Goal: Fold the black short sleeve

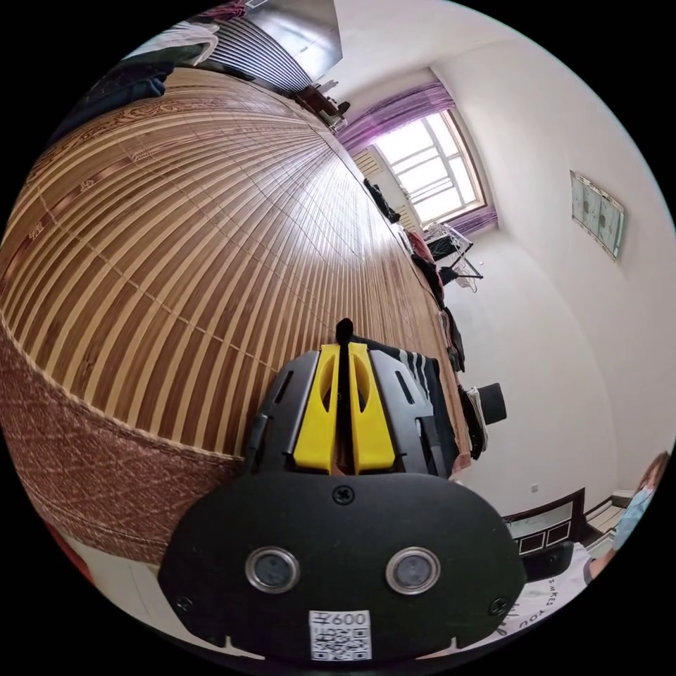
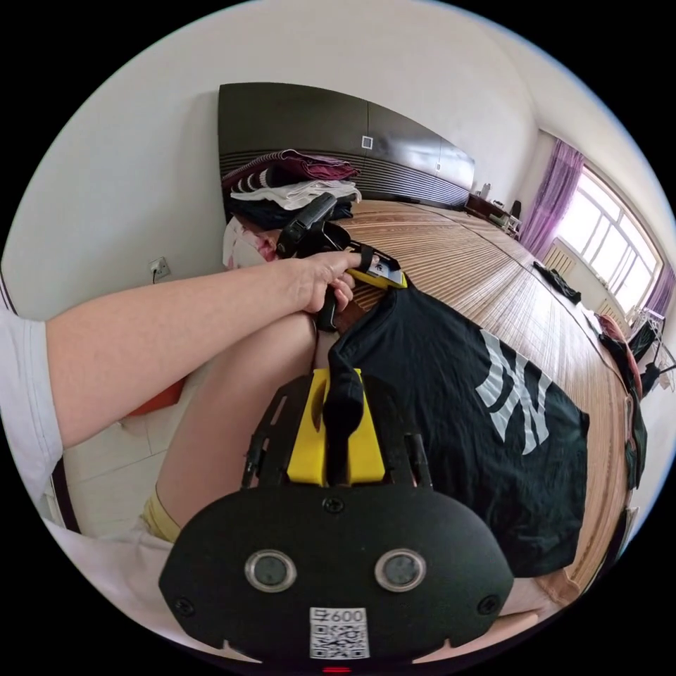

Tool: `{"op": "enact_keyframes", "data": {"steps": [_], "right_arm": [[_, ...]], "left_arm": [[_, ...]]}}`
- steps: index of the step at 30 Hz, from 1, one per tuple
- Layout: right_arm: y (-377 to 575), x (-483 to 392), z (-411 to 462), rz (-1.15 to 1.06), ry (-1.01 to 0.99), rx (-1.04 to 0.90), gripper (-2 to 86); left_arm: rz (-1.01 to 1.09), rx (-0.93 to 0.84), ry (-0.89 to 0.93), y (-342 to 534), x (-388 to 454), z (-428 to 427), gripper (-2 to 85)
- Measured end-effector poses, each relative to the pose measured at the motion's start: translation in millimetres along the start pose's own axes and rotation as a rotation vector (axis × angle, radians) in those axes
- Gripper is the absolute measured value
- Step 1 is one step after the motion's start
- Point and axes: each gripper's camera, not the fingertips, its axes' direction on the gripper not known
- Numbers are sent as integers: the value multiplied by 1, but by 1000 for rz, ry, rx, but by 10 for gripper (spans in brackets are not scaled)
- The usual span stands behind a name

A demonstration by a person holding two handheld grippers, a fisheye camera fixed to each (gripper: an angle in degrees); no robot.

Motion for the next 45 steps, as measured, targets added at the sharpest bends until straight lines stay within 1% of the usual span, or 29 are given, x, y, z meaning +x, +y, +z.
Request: {"op": "enact_keyframes", "data": {"steps": [7, 15, 24, 28, 36, 42, 43, 44, 45], "right_arm": [[-12, -37, -2, -28, 17, -20, -5], [-36, -67, -19, -21, -15, -40, -5], [-72, -108, -69, -26, -47, -39, -5], [-94, -125, -104, -31, -50, -22, -5], [-140, -143, -185, 29, -85, 9, -5], [-176, -126, -283, 128, -174, 91, -5], [-181, -115, -307, 166, -199, 121, -5], [-183, -102, -332, 207, -230, 159, -5], [-184, -96, -345, 221, -247, 183, -5]], "left_arm": [[-56, 22, 142, -7, -22, -12, 20], [-31, 16, 100, -27, -29, -21, 18], [-23, 29, 86, -61, -53, -36, 19], [-32, 33, 97, -82, -72, -44, 20], [-27, 40, 89, -131, -113, -60, 20], [-48, 24, 104, -177, -154, -76, 22], [-108, 5, 138, -188, -167, -78, 22], [-240, 10, 254, -196, -186, -77, 22], [-301, 24, 347, -200, -195, -76, 22]]}}
